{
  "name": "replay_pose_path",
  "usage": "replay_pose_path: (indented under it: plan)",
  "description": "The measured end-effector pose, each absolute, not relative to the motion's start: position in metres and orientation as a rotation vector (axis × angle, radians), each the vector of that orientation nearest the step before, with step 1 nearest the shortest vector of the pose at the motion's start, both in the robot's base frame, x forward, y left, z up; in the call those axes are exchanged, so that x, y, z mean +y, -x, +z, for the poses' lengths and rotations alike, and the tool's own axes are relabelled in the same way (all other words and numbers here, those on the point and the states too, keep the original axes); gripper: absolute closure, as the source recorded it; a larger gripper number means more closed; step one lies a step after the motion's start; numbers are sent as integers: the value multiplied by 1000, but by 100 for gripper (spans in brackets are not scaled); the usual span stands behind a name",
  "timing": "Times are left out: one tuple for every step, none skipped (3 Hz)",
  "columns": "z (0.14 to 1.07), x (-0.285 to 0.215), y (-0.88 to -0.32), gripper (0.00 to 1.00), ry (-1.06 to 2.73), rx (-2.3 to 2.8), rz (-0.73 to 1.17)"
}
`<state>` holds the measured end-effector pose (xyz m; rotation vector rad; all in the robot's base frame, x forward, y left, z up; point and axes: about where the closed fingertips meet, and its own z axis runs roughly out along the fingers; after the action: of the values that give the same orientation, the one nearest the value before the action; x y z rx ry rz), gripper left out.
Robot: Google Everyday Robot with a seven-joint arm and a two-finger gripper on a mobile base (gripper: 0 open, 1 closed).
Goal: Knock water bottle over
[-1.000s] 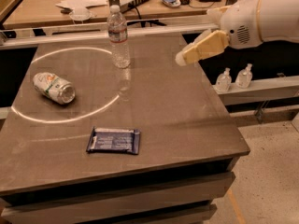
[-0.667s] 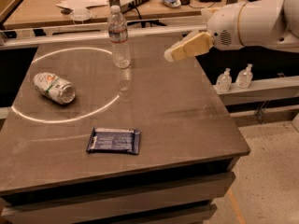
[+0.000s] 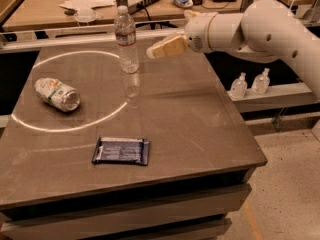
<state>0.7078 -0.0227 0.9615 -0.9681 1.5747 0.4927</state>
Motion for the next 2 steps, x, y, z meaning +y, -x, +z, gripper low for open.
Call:
replay_pose_path:
  plan:
    - [944,2,-730,0,971,1566,546]
    - [927,27,-752,0,985,1567,598]
